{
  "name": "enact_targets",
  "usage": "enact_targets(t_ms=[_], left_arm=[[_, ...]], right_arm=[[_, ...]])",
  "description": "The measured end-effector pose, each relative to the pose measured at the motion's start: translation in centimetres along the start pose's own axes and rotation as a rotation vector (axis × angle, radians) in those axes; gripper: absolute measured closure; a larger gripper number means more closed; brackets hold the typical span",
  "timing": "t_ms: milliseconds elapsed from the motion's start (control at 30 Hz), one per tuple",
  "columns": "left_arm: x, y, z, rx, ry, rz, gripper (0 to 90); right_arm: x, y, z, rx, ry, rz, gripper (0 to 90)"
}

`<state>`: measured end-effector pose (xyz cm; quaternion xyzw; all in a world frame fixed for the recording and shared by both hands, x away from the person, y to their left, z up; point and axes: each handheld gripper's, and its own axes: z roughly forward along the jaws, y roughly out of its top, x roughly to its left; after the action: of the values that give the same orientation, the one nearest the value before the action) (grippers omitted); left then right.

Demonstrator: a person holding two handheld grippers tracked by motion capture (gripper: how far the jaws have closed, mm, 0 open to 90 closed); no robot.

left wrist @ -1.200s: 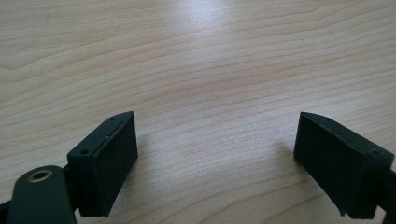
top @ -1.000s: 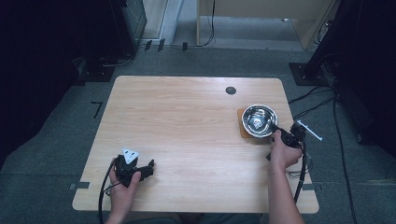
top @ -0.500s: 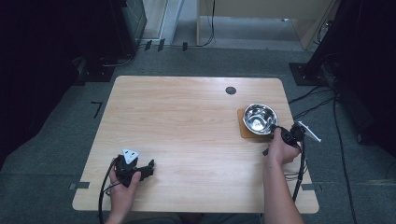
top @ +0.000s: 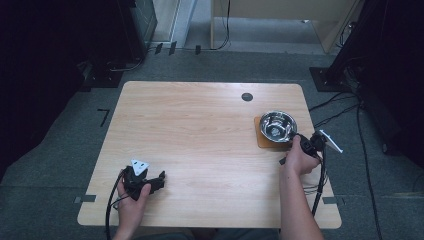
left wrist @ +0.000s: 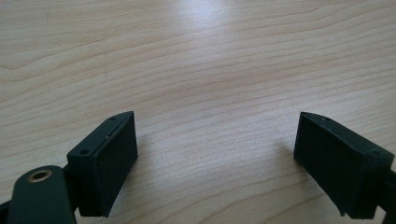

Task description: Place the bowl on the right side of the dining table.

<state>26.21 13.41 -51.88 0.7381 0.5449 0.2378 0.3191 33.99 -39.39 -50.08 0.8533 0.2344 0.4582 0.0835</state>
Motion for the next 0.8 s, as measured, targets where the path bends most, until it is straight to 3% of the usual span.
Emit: enact_targets(t_ms=[200,333,567,700,800], left_arm=[[0.0,0.0,0.0,0.0,0.0,0.0,13.1],[0.0,0.0,0.0,0.0,0.0,0.0,13.1],[0.0,0.0,0.0,0.0,0.0,0.0,13.1],[0.0,0.0,0.0,0.0,0.0,0.0,13.1],[0.0,0.0,0.0,0.0,0.0,0.0,13.1]], right_arm=[[-0.1,0.1,-0.4,-0.036,0.019,0.002,81.8],[-0.1,0.2,-0.8,-0.055,0.015,-0.035,78.1],[-0.1,0.1,-1.4,-0.093,0.016,-0.136,67.7],[0.0,0.0,-1.7,-0.127,0.007,-0.238,59.6],[0.0,0.0,-2.1,-0.131,0.009,-0.283,55.4]])
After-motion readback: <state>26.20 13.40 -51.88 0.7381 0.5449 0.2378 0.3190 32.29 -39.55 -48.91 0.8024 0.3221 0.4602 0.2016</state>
